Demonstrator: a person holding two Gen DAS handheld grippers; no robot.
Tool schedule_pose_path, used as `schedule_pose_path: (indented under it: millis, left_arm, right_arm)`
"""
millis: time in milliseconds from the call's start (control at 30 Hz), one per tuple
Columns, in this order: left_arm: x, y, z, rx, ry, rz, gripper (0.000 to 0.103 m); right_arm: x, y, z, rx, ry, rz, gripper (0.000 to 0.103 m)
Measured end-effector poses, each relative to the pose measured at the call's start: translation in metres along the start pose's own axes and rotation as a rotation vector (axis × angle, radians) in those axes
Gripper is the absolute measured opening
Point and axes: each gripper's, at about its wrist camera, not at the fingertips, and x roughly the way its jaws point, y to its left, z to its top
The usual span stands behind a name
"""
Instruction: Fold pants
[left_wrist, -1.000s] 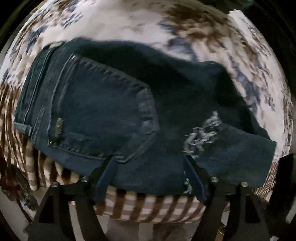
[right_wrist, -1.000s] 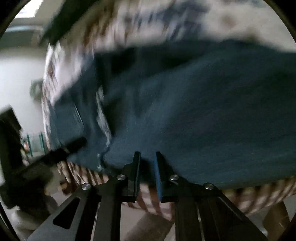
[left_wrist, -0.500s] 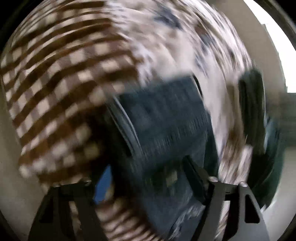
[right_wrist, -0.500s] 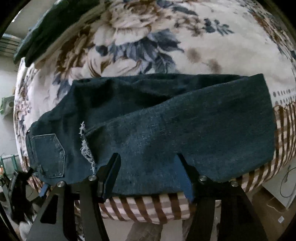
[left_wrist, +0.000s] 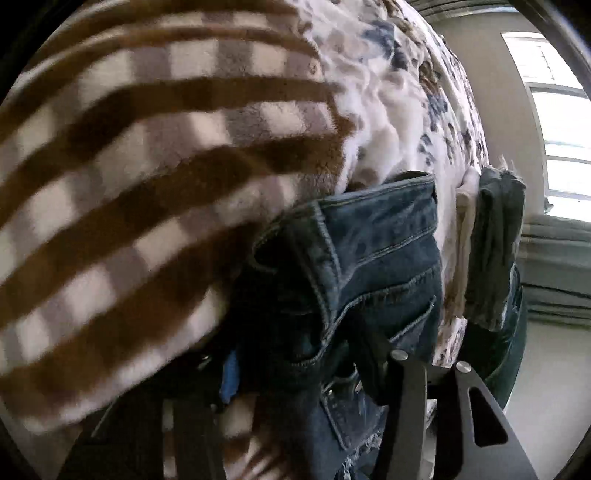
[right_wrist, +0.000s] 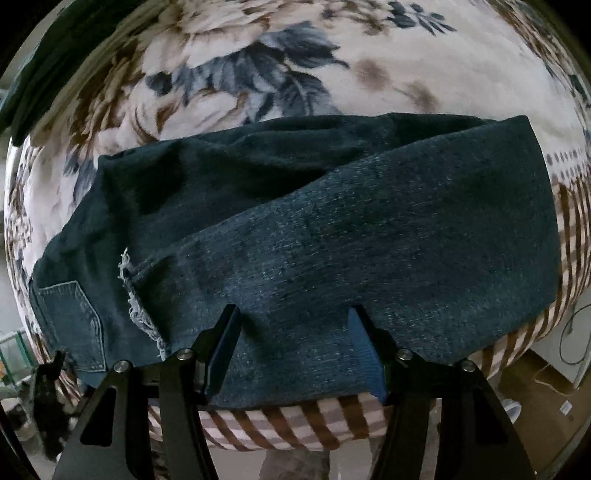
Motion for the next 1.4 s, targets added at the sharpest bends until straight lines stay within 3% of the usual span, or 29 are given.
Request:
schedule_pose_path:
  millis: [67, 200, 333, 433, 533, 633, 767, 800, 900, 967, 1033, 1100, 1133, 1200, 1300, 1400]
  left_arm:
    - [0.001, -0.008, -0.001, 0.038, -0.021, 0.011, 0.050]
    - [-0.016, -0.026, -0.011, 0.109, -0.056, -0.009, 0.028]
    - [-0.031, -0.056, -0.019, 0.270, -0.083, -0.049, 0.027]
    - [-0.012, -0.037, -0.006, 0.190, -0.045, -0.043, 0.035]
    - [0.007, -0.012, 0.007, 0.084, -0.013, -0.102, 0.046]
    - [0.009, -0.020, 0.006, 0.102, -0.026, -0.087, 0.053]
    - [0.003, -0.041, 0.006, 0.115, -0.038, -0.024, 0.051]
    - [-0.003, -0.045, 0.005, 0.118, -0.047, -0.059, 0.045]
    - [-0.017, -0.066, -0.001, 0.212, -0.064, -0.156, 0.045]
    - [-0.007, -0.070, 0.001, 0.240, -0.057, -0.151, 0.046]
    - [0.014, -0.058, 0.011, 0.189, -0.043, -0.115, 0.052]
    - [0.025, -0.044, 0.020, 0.113, -0.028, -0.133, 0.049]
    - [0.025, -0.047, 0.020, 0.120, -0.034, -0.124, 0.046]
    - [0.015, -0.069, 0.011, 0.232, -0.056, -0.089, 0.026]
    - [-0.001, -0.099, -0.004, 0.347, -0.087, -0.051, 0.022]
    - [-0.018, -0.124, -0.021, 0.450, -0.111, -0.037, 0.021]
  right_arm:
    - [0.000, 0.003, 0.002, -0.011, -0.001, -0.011, 0.063]
    - [0.001, 0.005, 0.000, -0.023, -0.004, -0.020, 0.063]
    - [0.003, 0.004, -0.007, -0.023, -0.009, -0.012, 0.063]
    - [0.005, 0.004, -0.008, -0.023, -0.010, -0.019, 0.063]
    - [0.000, 0.000, -0.004, -0.009, -0.007, -0.013, 0.063]
    - [0.000, -0.002, -0.004, 0.001, -0.006, -0.004, 0.063]
    - [-0.003, -0.008, -0.002, 0.006, -0.014, 0.015, 0.063]
    - [-0.003, -0.009, -0.002, 0.009, -0.018, 0.020, 0.063]
    - [-0.005, -0.014, -0.003, 0.008, -0.020, 0.032, 0.063]
    - [-0.007, -0.016, -0.002, 0.002, -0.023, 0.031, 0.063]
    - [-0.007, -0.018, -0.001, 0.002, -0.019, 0.034, 0.063]
    - [-0.008, -0.020, 0.000, 0.008, -0.014, 0.039, 0.063]
    - [-0.009, -0.020, -0.001, 0.009, -0.014, 0.041, 0.063]
    - [-0.012, -0.020, 0.000, 0.002, -0.024, 0.035, 0.063]
    - [-0.021, -0.020, 0.002, -0.028, -0.062, -0.037, 0.063]
    - [-0.026, -0.020, 0.003, -0.084, -0.097, -0.189, 0.068]
